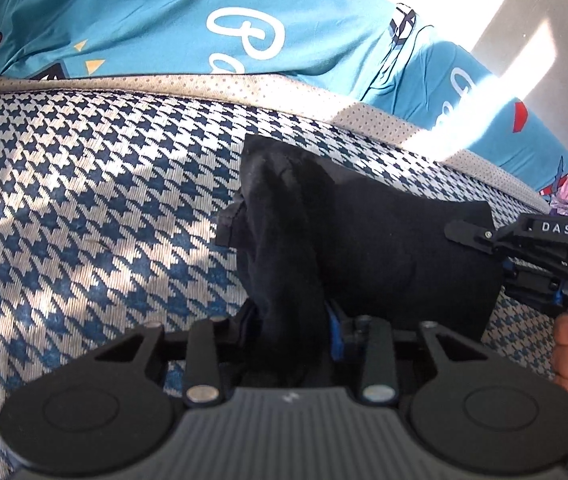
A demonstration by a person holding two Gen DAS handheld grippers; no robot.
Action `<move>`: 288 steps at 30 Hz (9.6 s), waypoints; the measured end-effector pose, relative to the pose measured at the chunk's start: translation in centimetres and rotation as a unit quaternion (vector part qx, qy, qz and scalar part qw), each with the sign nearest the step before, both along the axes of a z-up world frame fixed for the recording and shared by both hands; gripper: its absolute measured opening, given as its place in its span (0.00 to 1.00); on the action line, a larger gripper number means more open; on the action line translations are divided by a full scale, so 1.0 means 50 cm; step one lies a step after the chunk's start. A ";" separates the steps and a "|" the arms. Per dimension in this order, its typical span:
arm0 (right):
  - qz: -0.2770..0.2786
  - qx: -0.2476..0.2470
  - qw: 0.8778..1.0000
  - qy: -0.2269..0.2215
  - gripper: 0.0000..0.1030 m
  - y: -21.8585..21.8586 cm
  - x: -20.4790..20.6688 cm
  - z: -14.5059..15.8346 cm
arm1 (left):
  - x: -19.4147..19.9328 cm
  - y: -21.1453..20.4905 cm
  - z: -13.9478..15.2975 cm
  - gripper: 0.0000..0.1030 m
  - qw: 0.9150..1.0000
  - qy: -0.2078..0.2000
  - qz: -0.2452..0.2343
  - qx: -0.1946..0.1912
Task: Fold clothes
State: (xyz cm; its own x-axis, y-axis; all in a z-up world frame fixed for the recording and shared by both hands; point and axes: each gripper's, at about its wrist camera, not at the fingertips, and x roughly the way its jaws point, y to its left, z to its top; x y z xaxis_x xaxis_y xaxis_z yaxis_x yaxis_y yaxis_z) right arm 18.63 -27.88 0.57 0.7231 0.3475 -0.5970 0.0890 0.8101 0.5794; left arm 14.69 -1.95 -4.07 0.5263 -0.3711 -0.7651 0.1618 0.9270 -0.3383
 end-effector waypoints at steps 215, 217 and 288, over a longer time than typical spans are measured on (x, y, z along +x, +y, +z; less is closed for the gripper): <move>0.355 -0.155 0.884 -0.262 0.16 0.953 -0.180 0.115 | -0.379 0.682 0.150 0.28 0.886 -0.131 0.421 0.143; 0.351 -0.152 0.888 -0.256 0.16 0.952 -0.169 0.106 | -0.373 0.684 0.150 0.28 0.884 -0.134 0.423 0.146; 0.335 -0.177 0.918 -0.116 0.15 0.957 -0.154 -0.038 | -0.423 0.804 0.087 0.84 0.839 -0.023 0.538 0.085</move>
State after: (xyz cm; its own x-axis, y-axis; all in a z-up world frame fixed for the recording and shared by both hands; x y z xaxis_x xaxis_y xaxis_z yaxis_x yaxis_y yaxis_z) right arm 10.92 19.97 -1.32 0.5399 0.5750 -0.6147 -0.5904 0.7792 0.2103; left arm -6.44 38.26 0.29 0.5163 0.4493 -0.7291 -0.7897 0.5793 -0.2022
